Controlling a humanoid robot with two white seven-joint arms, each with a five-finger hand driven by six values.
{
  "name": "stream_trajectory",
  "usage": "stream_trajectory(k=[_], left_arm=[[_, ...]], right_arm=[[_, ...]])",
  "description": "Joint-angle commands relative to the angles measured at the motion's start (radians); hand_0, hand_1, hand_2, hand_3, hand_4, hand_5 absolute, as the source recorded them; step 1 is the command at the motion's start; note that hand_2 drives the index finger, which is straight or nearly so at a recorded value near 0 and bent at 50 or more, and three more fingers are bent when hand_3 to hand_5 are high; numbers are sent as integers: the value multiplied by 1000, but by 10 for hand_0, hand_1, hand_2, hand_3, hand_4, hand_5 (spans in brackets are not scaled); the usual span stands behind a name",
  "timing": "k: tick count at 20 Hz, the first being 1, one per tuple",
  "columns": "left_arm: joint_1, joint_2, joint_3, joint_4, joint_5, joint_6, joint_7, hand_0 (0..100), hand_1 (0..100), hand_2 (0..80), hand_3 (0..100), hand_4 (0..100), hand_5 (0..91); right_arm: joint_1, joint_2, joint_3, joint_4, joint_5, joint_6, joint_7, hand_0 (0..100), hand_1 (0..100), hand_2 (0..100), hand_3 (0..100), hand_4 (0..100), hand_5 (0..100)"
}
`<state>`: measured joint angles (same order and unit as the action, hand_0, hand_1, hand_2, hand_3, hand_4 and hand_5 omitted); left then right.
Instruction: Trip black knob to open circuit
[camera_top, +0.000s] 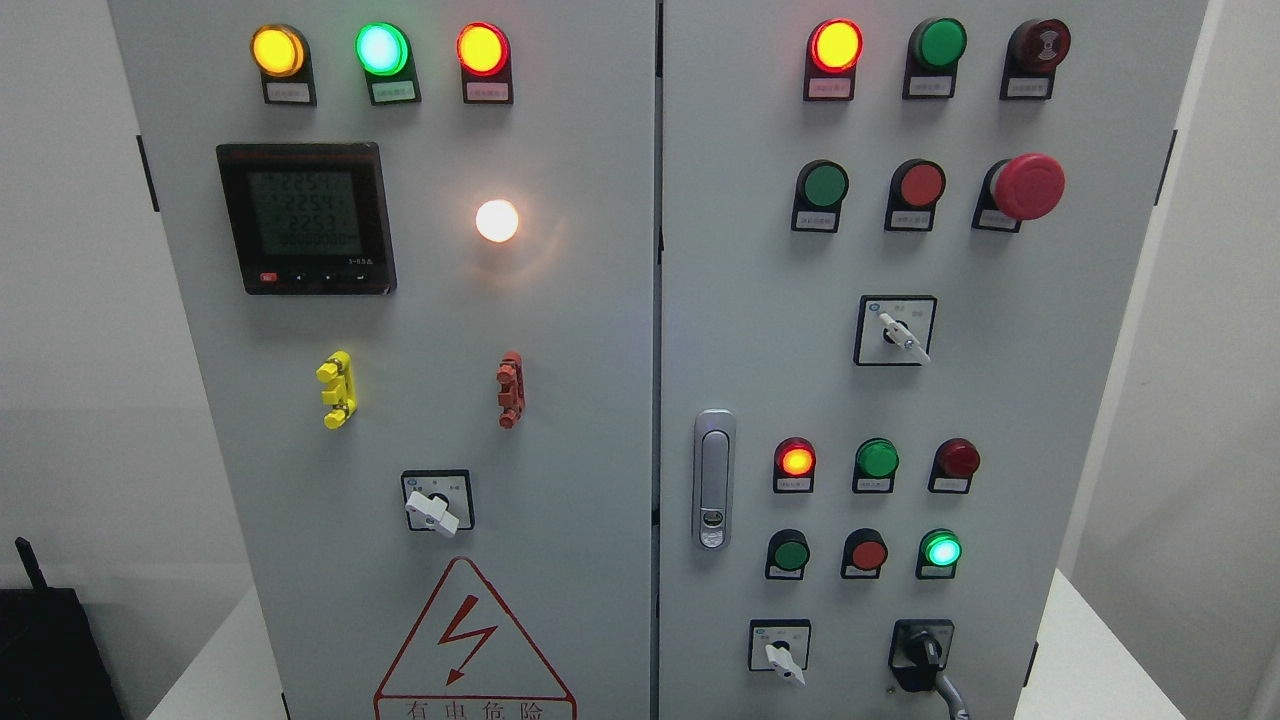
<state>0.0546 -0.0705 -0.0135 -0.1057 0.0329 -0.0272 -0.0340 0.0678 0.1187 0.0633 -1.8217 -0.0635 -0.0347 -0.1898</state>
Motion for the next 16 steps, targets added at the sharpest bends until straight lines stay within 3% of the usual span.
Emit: stream_trajectory(k=[1,16], left_arm=[[-2,-2,1,0,2,-2,0,120,389,0,0,0,0],[-2,-2,1,0,2,-2,0,120,389,0,0,0,0]], right_arm=[[-6,-4,-10,-28,-2,-13,9,0,100,35,1000,1000,984],[4,-8,-31,-30,-10,-14,9,0,99,38,1000,1000,977]])
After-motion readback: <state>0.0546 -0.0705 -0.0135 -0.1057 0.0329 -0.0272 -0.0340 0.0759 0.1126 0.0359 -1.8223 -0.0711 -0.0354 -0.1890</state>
